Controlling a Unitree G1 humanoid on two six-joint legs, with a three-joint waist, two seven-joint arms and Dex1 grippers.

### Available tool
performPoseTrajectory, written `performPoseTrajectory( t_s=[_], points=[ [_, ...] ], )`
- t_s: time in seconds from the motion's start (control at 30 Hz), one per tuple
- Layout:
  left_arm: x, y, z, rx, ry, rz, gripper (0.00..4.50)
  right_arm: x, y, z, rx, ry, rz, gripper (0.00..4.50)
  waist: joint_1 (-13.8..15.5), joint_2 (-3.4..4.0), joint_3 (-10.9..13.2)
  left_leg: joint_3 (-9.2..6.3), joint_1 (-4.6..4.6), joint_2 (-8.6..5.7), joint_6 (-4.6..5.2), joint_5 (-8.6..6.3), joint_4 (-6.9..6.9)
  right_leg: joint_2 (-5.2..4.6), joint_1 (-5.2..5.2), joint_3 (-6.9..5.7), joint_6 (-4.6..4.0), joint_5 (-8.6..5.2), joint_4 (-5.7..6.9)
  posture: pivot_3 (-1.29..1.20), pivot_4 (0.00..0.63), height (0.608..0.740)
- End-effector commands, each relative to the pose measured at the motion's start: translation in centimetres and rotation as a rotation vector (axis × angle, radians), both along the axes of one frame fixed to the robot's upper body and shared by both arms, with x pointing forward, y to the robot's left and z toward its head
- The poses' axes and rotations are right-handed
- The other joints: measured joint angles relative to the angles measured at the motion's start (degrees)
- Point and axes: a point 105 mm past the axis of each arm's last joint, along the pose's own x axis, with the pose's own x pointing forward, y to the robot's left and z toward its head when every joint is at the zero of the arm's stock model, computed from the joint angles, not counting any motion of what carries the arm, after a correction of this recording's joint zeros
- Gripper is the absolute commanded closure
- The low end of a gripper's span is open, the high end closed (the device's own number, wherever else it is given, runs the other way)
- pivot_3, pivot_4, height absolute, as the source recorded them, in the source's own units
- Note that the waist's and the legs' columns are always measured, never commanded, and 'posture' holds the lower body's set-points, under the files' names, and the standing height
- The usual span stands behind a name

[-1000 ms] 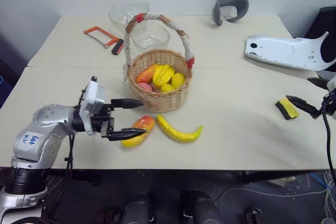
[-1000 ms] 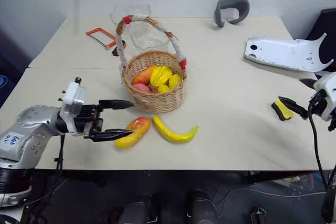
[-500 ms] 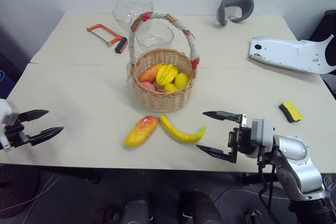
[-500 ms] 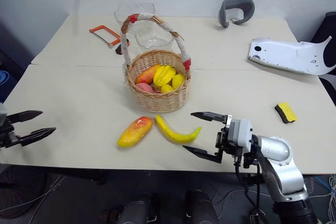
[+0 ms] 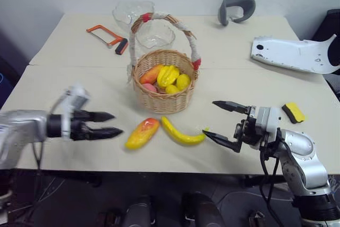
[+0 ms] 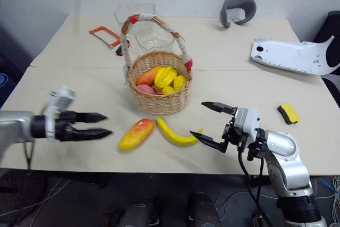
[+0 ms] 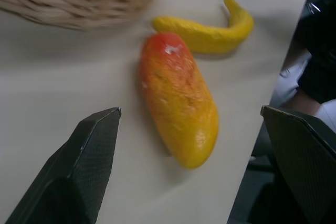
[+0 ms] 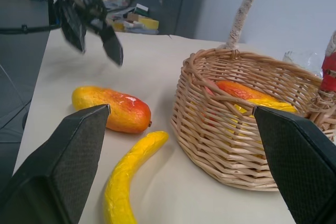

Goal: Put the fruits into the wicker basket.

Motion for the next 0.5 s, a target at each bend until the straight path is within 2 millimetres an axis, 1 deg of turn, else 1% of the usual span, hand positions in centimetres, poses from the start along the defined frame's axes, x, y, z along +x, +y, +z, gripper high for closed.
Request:
performPoseTrajectory(
  t_s=[0.03, 0.1, 0.2, 0.27, 0.37, 0.43, 0.5],
  points=[
    [2.2, -1.0, 0.9, 0.038, -0.089, 0.07, 0.0, -1.0, 0.6, -0.1, -0.021, 0.037, 0.05, 0.04, 0.35, -0.06, 0.04, 0.0, -0.06, 0.01, -0.01, 0.01, 0.05, 0.02, -0.08, 0.01, -0.02, -0.01, 0.07, 0.0, 0.15, 0.74],
    [2.6, -1.6, 0.4, 0.046, -0.073, 0.071, 0.0, -1.4, 0.8, -0.1, -0.018, 0.077, 0.063, 0.04, 0.46, -0.08, 0.04, -0.02, -0.12, 0.0, 0.04, 0.03, 0.1, 0.01, -0.13, 0.02, -0.02, -0.01, 0.12, 0.0, 0.15, 0.74],
    [2.4, -1.5, -1.4, 0.147, -0.014, 0.074, 0.0, -1.6, 0.9, 0.0, -0.029, 0.08, 0.062, 0.04, 0.03, -0.08, 0.04, 0.12, -0.08, -0.03, 0.06, 0.02, 0.11, -0.01, -0.15, 0.18, -0.01, -0.01, 0.14, 0.0, 0.15, 0.74],
    [1.9, -2.1, -1.4, 0.13, 0.019, 0.035, 0.0, -1.2, 0.5, -0.2, -0.023, 0.102, 0.03, 0.04, 0.23, -0.1, 0.04, 0.14, -0.08, -0.01, 0.06, 0.02, 0.1, 0.0, -0.19, 0.2, -0.01, -0.01, 0.15, 0.0, 0.15, 0.74],
    [1.9, -2.6, -1.3, 0.105, 0.031, 0.028, 0.0, -0.9, -0.1, -0.9, -0.034, 0.126, 0.003, 0.04, 0.34, -0.1, 0.04, 0.13, -0.08, -0.02, 0.05, 0.03, 0.13, 0.0, -0.19, 0.2, -0.01, -0.01, 0.16, 0.0, 0.15, 0.74],
    [1.9, -2.8, -1.8, 0.114, 0.031, 0.024, 0.0, -1.0, -0.3, -1.2, -0.04, 0.136, -0.002, 0.04, 0.35, -0.11, 0.04, 0.13, -0.09, -0.02, 0.05, 0.03, 0.14, -0.01, -0.19, 0.2, -0.01, -0.01, 0.16, 0.0, 0.15, 0.74],
    [1.8, -3.1, -2.0, 0.102, 0.038, 0.011, 0.39, -1.1, -0.4, -1.4, -0.041, 0.146, -0.005, 0.0, 0.34, -0.11, 0.04, 0.13, -0.09, -0.02, 0.05, 0.03, 0.13, 0.0, -0.19, 0.21, -0.01, -0.01, 0.16, 0.0, 0.15, 0.74]
  ],
)
